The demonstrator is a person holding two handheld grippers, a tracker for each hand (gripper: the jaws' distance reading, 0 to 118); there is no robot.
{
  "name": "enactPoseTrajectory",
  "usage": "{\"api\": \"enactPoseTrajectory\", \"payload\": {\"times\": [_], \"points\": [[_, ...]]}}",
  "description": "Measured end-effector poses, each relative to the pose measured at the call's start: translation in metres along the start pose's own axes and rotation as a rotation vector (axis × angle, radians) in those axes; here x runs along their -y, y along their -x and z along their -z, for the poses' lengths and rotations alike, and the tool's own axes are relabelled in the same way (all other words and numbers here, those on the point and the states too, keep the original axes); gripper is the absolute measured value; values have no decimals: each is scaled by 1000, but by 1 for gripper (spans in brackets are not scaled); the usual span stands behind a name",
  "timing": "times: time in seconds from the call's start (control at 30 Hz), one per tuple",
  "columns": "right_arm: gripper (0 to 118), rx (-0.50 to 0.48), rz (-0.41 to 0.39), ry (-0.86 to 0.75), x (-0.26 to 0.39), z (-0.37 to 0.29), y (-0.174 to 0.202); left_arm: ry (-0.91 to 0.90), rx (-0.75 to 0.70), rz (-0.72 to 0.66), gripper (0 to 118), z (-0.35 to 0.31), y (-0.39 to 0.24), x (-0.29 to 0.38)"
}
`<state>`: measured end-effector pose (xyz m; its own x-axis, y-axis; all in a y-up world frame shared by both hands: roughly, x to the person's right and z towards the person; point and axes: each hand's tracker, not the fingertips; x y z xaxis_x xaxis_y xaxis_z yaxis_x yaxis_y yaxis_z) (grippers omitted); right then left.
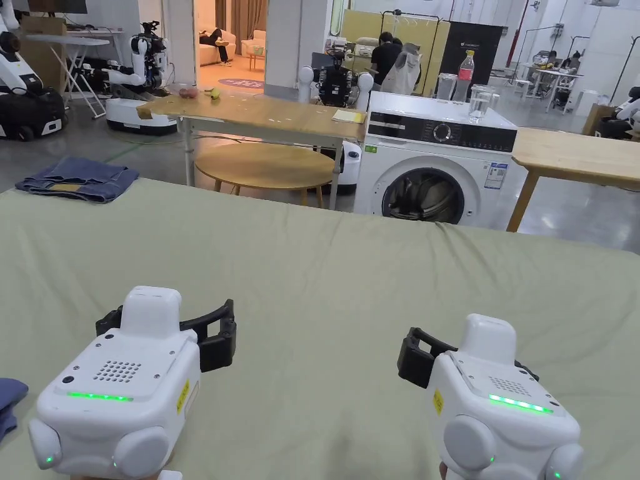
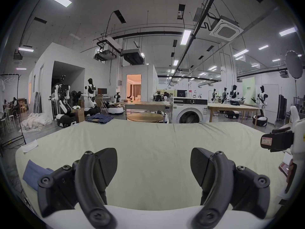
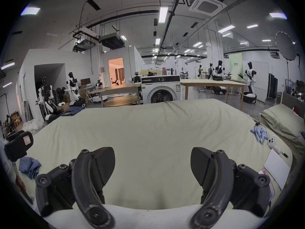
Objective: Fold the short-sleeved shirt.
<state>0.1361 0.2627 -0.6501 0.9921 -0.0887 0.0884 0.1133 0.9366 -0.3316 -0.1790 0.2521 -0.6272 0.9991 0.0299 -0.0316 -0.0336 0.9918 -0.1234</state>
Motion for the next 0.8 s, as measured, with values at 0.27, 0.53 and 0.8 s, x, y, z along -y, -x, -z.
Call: {"api": "enactPoseTrajectory", "payload": {"times": [0.27,0.53,0.8], "points": [[95,8,-20,-3,5,-2,1,-1,-16,14,92,-1,1,-1],[95,5,-13,-1,5,-4,1,2,21,5,92,-5,1,0],[95,16,-21,-8,3,-4,-4,2,39,20,92,-4,-2,-1]]}}
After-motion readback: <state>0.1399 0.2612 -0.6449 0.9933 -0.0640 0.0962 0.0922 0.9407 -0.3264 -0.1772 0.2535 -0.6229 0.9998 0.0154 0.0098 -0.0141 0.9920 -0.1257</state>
